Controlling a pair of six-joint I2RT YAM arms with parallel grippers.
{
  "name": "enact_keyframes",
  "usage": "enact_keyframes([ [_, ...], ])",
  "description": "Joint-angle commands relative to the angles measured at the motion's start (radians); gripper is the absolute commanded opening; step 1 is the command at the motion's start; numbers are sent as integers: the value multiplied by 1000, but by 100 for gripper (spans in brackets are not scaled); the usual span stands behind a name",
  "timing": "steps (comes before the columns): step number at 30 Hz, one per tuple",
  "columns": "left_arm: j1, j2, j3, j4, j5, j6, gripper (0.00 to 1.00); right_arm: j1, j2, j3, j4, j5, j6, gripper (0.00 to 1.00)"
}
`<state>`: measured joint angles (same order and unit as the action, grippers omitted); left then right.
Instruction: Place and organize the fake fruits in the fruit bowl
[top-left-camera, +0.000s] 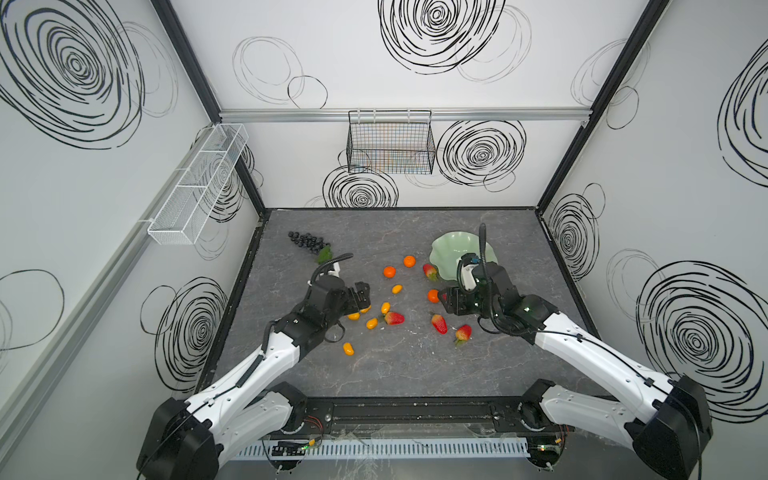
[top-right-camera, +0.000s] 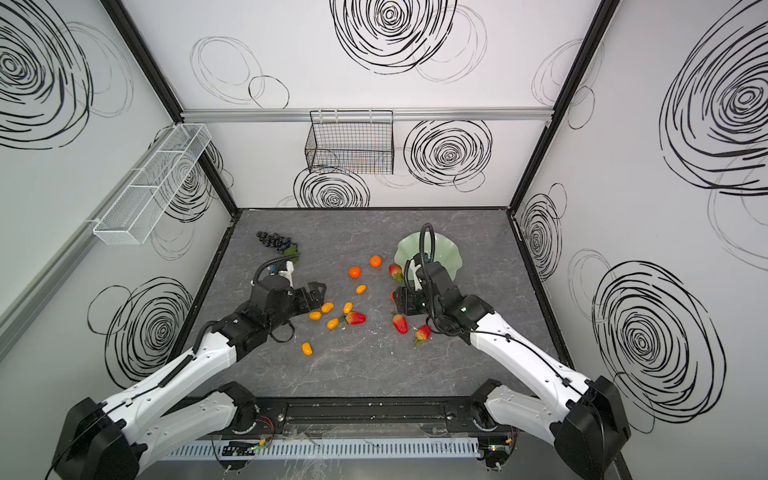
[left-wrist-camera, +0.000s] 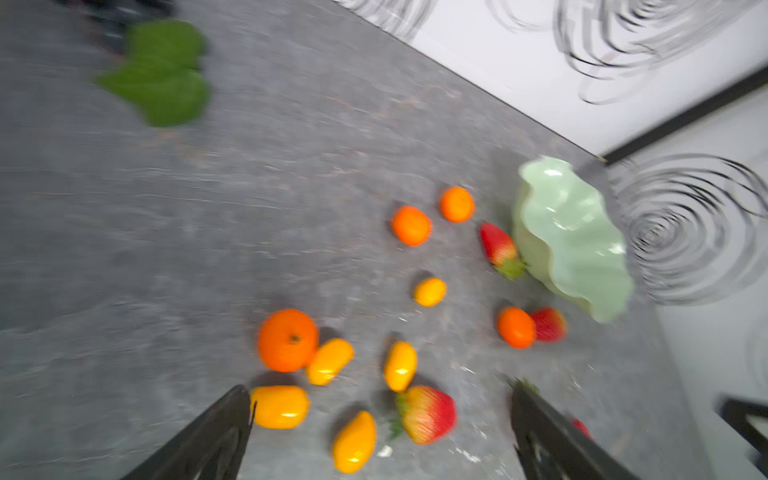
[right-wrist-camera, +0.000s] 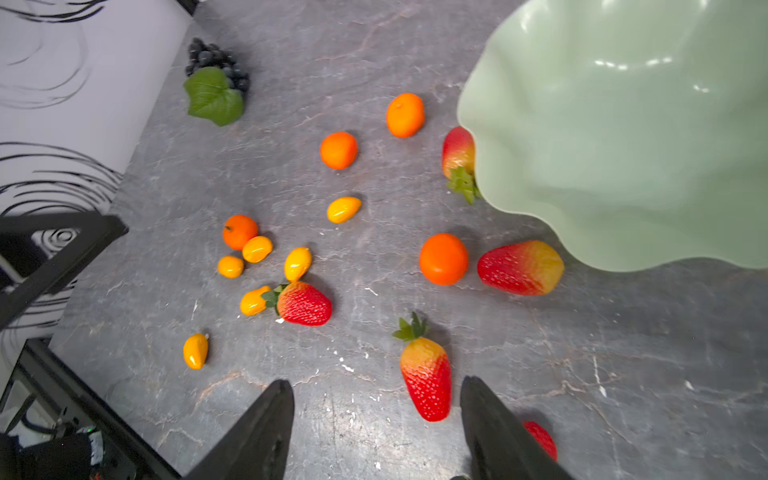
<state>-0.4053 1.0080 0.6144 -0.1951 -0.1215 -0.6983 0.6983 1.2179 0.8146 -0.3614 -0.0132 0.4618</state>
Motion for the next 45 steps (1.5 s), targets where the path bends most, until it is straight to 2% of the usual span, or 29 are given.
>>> enact_keyframes([
  [1,117,55,66,-98,-52,27,97,14,-50,25,86,50,-27,67],
  [8,189,220,130,-4,-153,43,88,13,-233,-52,216,69,-117,65],
  [12,254,359,177,96,-112,57,83,-6,-281,-60,191,66,-142,66],
  [15,289,482,266,91,-74,84,80,-18,-298,-68,179,38,-151,66],
  [19,309,610,355,105,-45,102,82,-35,-325,-81,181,13,-148,67],
  [28,324,767,460,143,-28,116,81,-63,-392,-97,200,-57,-116,67],
  [33,333,836,500,131,-58,111,81,-65,-426,-146,312,-198,-86,72],
  [45,351,958,603,112,-40,138,77,-66,-414,-163,383,-286,-68,78],
])
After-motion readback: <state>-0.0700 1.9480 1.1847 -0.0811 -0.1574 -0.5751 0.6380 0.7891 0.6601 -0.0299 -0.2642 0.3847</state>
